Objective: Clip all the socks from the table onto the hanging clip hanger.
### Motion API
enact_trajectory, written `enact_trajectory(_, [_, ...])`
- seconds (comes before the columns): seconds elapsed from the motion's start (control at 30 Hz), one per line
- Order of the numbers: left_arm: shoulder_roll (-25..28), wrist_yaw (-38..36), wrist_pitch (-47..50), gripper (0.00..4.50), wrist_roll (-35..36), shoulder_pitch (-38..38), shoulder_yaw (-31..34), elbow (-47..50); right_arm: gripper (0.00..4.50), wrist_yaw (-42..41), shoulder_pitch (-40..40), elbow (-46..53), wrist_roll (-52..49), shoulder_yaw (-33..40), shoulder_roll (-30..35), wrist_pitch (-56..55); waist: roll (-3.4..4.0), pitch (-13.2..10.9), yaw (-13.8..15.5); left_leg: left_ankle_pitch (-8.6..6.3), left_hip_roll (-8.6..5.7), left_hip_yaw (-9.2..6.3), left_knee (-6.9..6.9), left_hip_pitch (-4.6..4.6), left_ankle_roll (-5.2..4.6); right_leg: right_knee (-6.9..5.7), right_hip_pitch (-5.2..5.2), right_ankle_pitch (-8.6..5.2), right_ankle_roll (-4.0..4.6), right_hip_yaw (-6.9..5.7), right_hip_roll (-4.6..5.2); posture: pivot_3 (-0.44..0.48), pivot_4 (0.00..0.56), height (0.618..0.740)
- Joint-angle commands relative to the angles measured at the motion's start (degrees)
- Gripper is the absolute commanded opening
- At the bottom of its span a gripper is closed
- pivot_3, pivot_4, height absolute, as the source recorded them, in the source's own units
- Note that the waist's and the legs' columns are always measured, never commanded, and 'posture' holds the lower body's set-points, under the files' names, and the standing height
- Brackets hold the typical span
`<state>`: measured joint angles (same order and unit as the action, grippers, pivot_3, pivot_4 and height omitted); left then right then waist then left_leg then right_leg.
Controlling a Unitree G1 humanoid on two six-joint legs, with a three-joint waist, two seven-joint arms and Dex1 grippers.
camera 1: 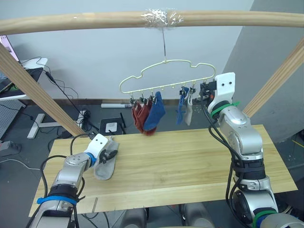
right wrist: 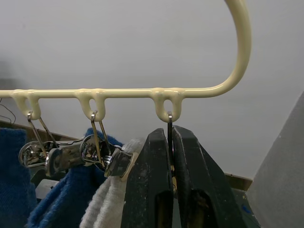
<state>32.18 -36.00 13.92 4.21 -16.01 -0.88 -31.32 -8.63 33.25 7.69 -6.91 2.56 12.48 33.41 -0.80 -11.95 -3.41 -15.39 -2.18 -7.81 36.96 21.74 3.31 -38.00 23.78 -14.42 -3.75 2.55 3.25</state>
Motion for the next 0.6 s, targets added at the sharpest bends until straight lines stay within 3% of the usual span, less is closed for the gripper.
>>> enact_trajectory(0.03, [-0.6, -0.8, 0.8, 2.11, -0.6, 3.1, -1.0, 2.5, 0.00, -0.4, 1.4, 0.1, -0.3, 1.7, 1.2, -0.6, 0.00, 0.0, 0.0, 0.00, 0.01, 0.00, 0.00, 0.00, 0.00, 0.01, 0.00, 0.00, 0.00, 0.00, 0.00, -0.080, 0.201, 0.740])
enact_trajectory(0.17, [-1.2, -1.8, 1.9, 1.03, 0.6, 5.4, -0.5, 7.5, 0.00, -1.3, 2.3, -0.5, -0.9, 2.4, 2.3, -0.3, 0.01, 0.0, 0.0, 0.00, 0.00, 0.00, 0.00, 0.01, 0.00, 0.01, 0.00, 0.00, 0.00, -0.01, 0.00, -0.080, 0.200, 0.740])
enact_trajectory(0.3, [-4.3, -6.3, 3.1, 0.02, 7.5, 8.6, 0.9, 19.1, 0.00, -3.5, 3.5, -0.4, -2.9, 3.3, 4.1, 2.5, 0.01, 0.0, 0.1, 0.00, 0.00, -0.01, 0.00, 0.08, -0.01, 0.05, 0.01, 0.00, 0.00, 0.00, 0.03, -0.078, 0.200, 0.740])
enact_trajectory(0.5, [-12.3, -7.4, 7.2, 0.02, 18.5, 9.9, 0.6, 38.7, 0.00, -7.9, 5.2, 3.0, -8.8, 5.2, 8.1, 15.3, -0.02, 0.0, 0.3, 0.00, 0.01, -0.08, 0.00, 0.17, -0.01, 0.11, 0.01, 0.00, 0.00, -0.05, 0.06, -0.096, 0.199, 0.740])
enact_trajectory(0.6, [-17.3, -4.8, 7.3, 0.02, 19.4, 7.2, -2.4, 45.1, 0.00, -7.6, 7.9, 5.1, -13.5, 8.2, 8.4, 25.6, -0.03, -0.1, 0.2, 0.00, -0.03, -0.04, 0.05, 0.15, -0.01, 0.13, -0.06, 0.01, -0.01, -0.03, 0.06, -0.098, 0.200, 0.740])
